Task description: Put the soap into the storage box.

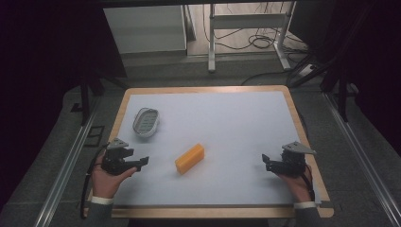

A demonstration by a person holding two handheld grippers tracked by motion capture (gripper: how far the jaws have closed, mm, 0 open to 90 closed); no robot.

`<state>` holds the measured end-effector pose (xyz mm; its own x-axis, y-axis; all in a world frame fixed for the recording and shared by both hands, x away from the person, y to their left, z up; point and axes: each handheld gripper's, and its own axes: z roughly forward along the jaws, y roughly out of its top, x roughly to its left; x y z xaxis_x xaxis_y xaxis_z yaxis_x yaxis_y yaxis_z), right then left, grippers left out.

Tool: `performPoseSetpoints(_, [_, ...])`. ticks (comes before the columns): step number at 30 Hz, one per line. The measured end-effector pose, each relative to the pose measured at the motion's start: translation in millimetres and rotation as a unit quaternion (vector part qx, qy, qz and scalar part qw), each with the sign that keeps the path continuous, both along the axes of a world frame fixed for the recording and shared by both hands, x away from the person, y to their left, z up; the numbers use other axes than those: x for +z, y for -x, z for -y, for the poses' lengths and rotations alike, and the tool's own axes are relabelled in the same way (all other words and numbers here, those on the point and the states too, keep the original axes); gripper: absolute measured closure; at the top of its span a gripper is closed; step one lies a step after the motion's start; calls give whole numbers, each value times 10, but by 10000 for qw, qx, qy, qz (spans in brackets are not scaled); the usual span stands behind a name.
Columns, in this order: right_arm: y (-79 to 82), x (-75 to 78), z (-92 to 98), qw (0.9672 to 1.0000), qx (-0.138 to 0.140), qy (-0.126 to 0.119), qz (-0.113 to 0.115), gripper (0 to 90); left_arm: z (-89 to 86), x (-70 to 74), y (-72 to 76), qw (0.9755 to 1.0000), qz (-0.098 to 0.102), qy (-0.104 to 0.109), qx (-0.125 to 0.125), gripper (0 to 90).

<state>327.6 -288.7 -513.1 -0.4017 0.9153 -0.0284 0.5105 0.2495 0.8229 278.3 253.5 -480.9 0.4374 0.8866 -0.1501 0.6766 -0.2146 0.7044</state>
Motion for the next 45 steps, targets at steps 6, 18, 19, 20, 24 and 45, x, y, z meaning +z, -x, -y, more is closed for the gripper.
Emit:
performPoseSetpoints(6, [32, 46, -14, 9999, -68, 58, 89, 66, -4, 96, -5, 9998, 64, 88, -177, 266])
performPoseSetpoints(18, [35, 55, -35, 9999, -55, 117, 101, 72, 172, 237, -56, 9989, 53, -77, -467, 259])
performPoseSetpoints(19, [34, 54, -33, 9999, -52, 125, 100, 73, 188, 247, -58, 9988, 47, -91, -478, 258])
performPoseSetpoints(20, [33, 53, -31, 9999, -50, 124, 101, 73, 212, 264, -64, 9987, 60, -123, -492, 256])
performPoseSetpoints(24, [30, 51, -29, 9999, -41, 126, 103, 73, 286, 310, -90, 9983, 57, -197, -539, 252])
performPoseSetpoints(45, [24, 51, -47, 9999, 17, 139, 91, 74, 664, 387, -165, 9936, -140, -454, -1027, 256])
